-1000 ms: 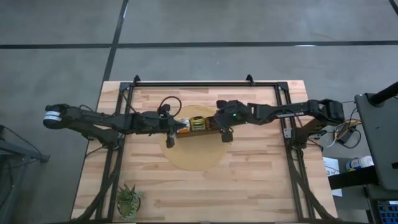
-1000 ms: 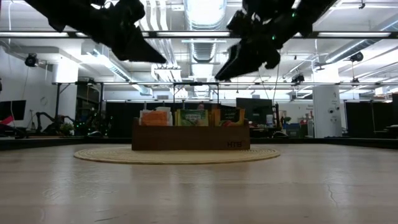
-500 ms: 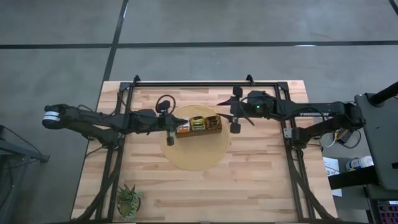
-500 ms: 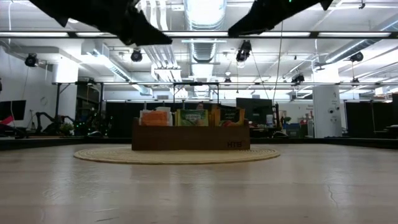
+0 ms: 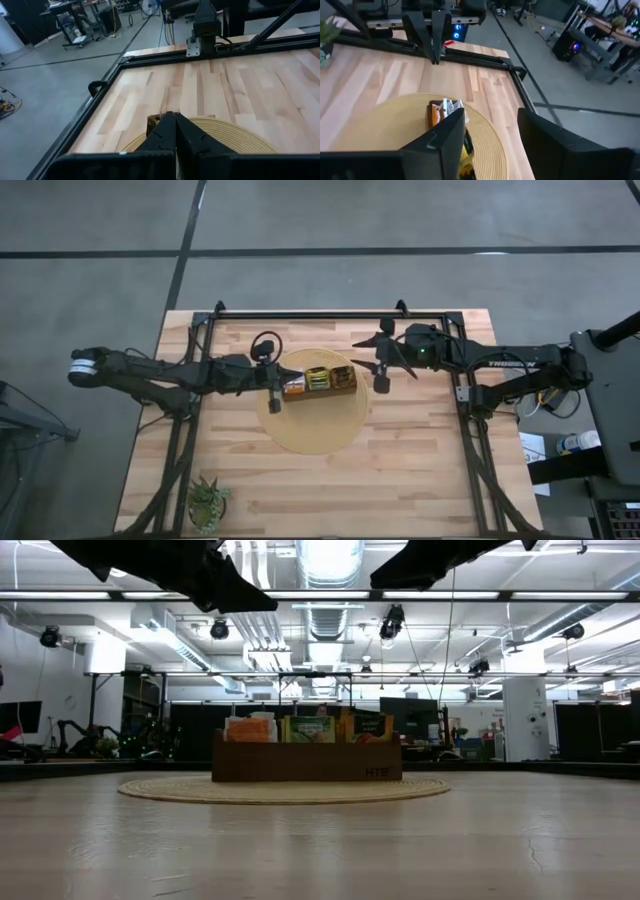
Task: Pick & Place Tea
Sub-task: Return to Home Position
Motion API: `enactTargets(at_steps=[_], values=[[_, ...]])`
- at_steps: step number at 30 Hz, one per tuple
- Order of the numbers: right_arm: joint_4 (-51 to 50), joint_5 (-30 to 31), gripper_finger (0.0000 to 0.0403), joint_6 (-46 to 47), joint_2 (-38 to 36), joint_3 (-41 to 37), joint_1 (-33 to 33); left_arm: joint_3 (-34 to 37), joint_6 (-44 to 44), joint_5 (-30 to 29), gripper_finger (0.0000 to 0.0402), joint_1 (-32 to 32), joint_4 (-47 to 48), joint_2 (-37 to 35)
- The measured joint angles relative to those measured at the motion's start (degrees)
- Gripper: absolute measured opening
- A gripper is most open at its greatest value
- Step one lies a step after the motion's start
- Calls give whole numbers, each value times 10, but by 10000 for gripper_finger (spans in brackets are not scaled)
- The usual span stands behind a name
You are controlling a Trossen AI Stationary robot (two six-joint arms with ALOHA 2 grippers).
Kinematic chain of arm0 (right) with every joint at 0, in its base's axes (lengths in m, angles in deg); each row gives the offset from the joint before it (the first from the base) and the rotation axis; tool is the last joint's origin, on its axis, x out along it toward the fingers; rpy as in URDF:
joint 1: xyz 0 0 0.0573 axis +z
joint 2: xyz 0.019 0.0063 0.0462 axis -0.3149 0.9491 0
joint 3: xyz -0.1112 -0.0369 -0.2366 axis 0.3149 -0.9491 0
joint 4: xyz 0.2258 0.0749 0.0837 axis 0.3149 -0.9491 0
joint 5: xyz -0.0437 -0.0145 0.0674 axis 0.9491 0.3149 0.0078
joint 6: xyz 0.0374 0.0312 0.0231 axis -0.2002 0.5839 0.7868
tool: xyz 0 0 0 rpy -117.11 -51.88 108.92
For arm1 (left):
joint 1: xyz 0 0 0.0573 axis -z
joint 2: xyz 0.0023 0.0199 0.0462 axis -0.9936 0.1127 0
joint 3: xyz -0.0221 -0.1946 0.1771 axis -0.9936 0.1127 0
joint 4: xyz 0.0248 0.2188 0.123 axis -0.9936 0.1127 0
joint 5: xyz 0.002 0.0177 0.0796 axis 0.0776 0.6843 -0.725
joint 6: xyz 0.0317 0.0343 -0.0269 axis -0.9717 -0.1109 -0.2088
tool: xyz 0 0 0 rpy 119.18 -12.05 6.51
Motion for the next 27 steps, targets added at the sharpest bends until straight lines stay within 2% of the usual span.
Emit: enactTargets(at_steps=[5,14,22,27], values=[[12,0,177,30,0,0,0,-8,8,0,0,0,-9,0],[55,0,175,69,0,0,0,-15,39,2,0,0,-80,0],[60,0,180,95,-7,0,0,-20,48,15,0,0,-80,-11],[41,-5,176,95,-28,0,0,-19,59,15,0,0,-32,-53]])
